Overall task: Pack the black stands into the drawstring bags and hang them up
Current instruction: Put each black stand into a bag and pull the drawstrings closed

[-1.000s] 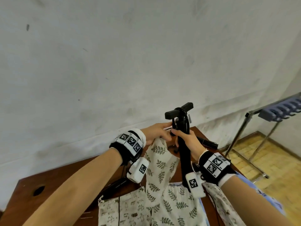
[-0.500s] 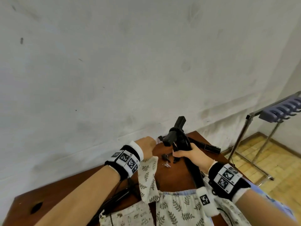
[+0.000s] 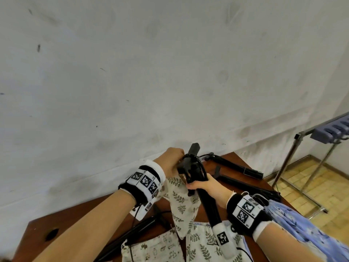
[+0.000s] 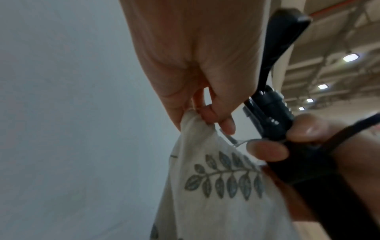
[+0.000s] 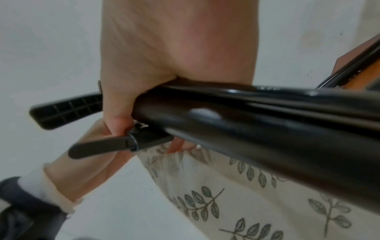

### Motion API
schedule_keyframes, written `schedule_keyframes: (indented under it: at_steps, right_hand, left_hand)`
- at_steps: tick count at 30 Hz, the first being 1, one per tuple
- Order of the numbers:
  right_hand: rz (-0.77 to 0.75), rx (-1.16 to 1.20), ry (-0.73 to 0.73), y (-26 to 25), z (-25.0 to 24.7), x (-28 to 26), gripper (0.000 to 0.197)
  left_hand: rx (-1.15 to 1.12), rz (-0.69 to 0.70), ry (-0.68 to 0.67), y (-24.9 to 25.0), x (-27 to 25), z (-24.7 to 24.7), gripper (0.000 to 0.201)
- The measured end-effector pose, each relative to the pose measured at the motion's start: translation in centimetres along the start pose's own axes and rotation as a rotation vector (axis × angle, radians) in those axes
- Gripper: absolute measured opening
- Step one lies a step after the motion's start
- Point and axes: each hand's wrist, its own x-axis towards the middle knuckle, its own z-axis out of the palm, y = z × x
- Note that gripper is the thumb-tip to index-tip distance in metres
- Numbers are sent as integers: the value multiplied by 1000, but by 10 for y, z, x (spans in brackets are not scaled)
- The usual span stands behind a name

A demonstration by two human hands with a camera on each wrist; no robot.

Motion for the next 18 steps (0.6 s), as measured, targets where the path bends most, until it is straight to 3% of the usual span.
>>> schedule_keyframes:
  at_steps: [4,7,9,11,16,18]
  right_hand:
    - [116,4,-42,14,1,-4,6]
    - [193,-39,-94,22,1,-9,12]
    - [230,-115,-151,24,2,-11,15]
    - [241,-148,-147,22,-3,-11,4]
    - [271,-347,-159,4,-19,-14,13]
    - [311,-432,-236,4,-23,-13,14]
  left_hand:
    - [415,38,-61,-3,-2,2,10]
    - [515,18,-91,-9,-3,7,19]
    - [505,11,-96,-10,-3,13,22]
    - [475,38,-81,-10,-4,21,31]
    - [98,-35,-188,-20,-10,31,80]
    - [44,-35,-244,-18,-14,31,96]
